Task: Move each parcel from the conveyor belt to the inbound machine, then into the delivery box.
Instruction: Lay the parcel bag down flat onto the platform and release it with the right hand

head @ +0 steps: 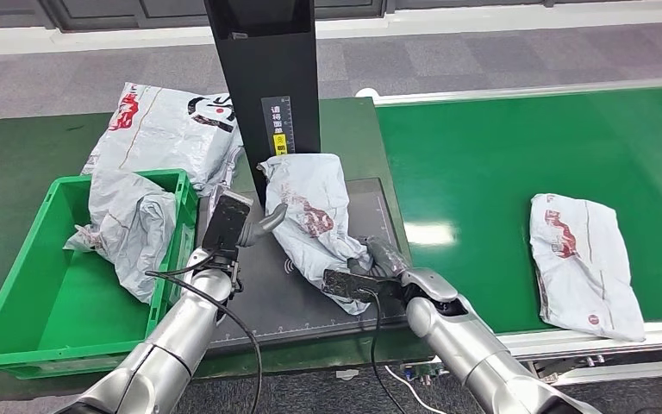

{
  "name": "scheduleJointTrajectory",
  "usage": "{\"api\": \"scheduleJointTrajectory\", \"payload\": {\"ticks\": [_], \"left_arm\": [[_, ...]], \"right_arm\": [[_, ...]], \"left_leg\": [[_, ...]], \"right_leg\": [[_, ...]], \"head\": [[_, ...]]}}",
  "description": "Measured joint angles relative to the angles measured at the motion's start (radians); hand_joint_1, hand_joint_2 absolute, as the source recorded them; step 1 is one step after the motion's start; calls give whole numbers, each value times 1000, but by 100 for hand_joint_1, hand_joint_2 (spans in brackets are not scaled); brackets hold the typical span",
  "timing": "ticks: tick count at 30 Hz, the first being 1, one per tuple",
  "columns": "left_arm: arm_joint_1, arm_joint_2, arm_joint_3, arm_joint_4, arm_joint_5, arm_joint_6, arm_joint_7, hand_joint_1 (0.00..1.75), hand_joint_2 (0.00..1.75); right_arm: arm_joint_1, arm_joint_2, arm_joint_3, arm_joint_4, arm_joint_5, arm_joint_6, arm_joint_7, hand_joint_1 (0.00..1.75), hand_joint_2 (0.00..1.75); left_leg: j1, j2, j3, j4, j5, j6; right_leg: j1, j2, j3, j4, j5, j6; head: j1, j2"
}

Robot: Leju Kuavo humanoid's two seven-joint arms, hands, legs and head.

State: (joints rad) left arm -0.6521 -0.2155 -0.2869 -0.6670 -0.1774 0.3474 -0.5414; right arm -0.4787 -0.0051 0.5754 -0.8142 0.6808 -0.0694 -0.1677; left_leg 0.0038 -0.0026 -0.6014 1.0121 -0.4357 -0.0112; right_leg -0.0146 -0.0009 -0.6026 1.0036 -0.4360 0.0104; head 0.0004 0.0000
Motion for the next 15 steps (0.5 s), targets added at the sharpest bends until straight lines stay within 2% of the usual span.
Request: {"api": "scheduleJointTrajectory", "payload": {"ticks": [9,15], "left_arm": [[0,-5,0,-5,-12,15,9,0,175],[0,-8,0,-7,-15,15,14,0,175]], "right_arm": [[-52,18,24,67,60,47,15,175,175],[-65,18,42,94,70,47,15,175,175]], "left_leg": [[0,2,3,0,0,0],[0,2,6,0,0,0]], "right_leg": [[0,1,1,0,0,0],[0,1,5,0,0,0]], "head": [[0,0],[0,0]]}}
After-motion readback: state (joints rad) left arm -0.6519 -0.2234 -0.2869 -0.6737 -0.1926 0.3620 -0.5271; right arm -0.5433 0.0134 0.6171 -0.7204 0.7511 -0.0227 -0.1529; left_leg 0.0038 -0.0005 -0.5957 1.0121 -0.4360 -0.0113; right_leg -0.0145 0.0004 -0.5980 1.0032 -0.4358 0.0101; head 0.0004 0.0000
